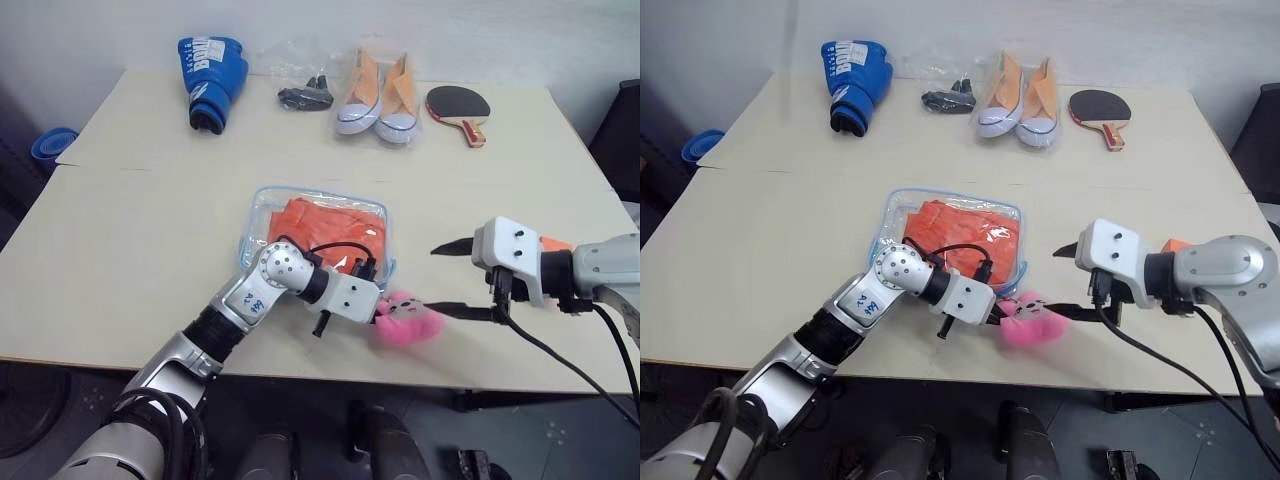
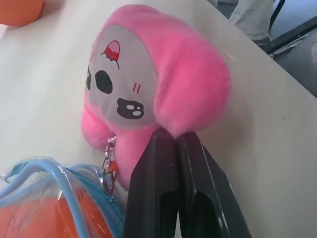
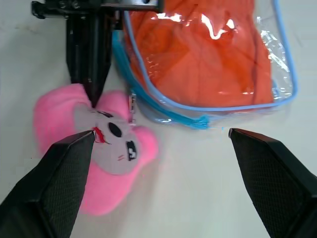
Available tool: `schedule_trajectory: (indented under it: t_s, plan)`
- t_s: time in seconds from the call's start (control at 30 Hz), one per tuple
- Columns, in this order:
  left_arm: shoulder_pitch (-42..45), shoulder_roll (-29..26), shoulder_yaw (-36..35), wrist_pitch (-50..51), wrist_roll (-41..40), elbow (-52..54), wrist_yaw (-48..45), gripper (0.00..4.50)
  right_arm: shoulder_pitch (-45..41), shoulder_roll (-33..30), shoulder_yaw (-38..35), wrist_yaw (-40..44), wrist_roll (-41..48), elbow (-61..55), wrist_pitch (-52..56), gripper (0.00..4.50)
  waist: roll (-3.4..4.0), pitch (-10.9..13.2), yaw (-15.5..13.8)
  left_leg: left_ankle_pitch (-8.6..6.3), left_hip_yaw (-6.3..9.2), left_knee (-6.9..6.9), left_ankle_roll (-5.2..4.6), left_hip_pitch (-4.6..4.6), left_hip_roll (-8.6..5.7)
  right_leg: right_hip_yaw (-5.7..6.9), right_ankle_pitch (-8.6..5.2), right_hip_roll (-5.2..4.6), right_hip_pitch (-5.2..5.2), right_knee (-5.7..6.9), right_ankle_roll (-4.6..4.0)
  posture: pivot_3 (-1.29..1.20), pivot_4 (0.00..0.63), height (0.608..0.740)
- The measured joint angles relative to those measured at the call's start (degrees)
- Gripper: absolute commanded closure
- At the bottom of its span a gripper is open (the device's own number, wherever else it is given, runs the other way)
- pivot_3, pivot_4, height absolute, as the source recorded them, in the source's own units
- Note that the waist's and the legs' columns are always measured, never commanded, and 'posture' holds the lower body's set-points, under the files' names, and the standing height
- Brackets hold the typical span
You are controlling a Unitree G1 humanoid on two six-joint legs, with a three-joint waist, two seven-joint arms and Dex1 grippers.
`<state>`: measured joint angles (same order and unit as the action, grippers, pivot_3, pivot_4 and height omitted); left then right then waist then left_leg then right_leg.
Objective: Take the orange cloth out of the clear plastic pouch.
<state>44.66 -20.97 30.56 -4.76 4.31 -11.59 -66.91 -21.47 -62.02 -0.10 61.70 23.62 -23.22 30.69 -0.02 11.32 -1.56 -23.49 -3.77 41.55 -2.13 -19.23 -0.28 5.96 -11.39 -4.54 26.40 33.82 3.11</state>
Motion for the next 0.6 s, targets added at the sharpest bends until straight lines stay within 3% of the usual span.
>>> schedule_trajectory:
  t_s: [0.27,0.6]
  plan:
    - [-0.2,-10.6,-7.2,0.0,-9.6,2.8,-12.4,4.48,-7.5,7.7,11.4,-0.3,-13.4,10.0,-12.5,0.00,0.02,0.0,0.4,0.02,-0.08,-0.01,0.04,-0.01,0.03,0.02,-0.02,0.06,0.06,0.04,-0.05,0.00,0.150,0.740]
    - [-0.4,-10.4,-8.1,1.2,-10.9,4.7,-13.6,4.48,-13.7,19.5,18.0,-1.1,-22.3,21.0,-22.2,0.00,0.02,0.0,0.2,0.03,-0.04,0.05,0.01,-0.08,-0.04,0.17,-0.01,0.18,0.05,0.05,-0.03,0.00,0.150,0.740]
